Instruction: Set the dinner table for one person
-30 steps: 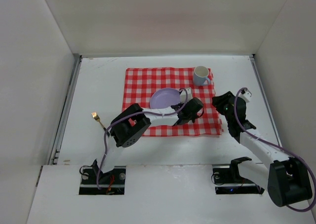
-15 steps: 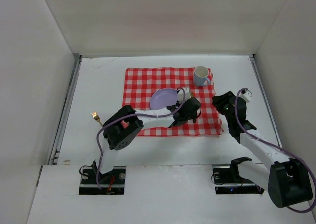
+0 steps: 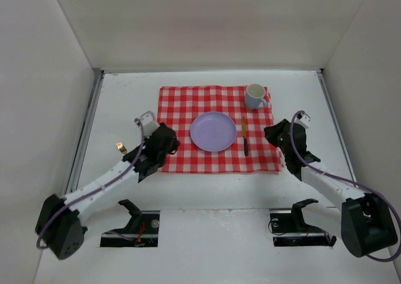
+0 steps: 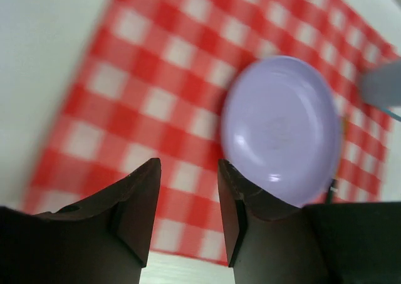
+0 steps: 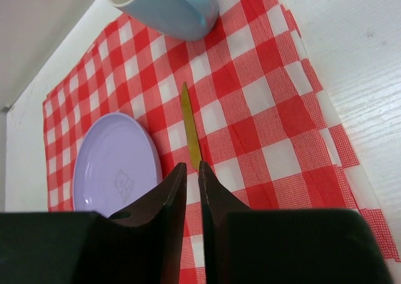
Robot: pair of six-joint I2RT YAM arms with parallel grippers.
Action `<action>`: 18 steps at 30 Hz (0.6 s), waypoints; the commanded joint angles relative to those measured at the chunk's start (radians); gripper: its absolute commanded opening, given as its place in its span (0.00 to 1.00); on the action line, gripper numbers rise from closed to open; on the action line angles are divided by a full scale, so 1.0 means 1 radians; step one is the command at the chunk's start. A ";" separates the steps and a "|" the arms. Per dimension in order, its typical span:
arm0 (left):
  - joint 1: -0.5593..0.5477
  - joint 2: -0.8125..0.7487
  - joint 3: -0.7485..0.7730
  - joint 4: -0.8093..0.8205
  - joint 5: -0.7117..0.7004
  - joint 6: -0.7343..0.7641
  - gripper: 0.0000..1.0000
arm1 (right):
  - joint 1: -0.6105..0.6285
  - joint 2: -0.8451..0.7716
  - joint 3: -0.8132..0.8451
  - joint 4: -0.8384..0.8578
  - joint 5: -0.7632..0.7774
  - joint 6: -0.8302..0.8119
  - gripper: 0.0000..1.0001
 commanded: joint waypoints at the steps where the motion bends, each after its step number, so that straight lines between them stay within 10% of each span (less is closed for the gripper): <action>1: 0.116 -0.181 -0.104 -0.333 -0.035 -0.084 0.39 | 0.020 0.027 0.049 0.051 -0.010 -0.025 0.22; 18: 0.506 -0.155 -0.303 -0.231 0.092 0.029 0.36 | 0.062 0.102 0.082 0.053 -0.013 -0.055 0.32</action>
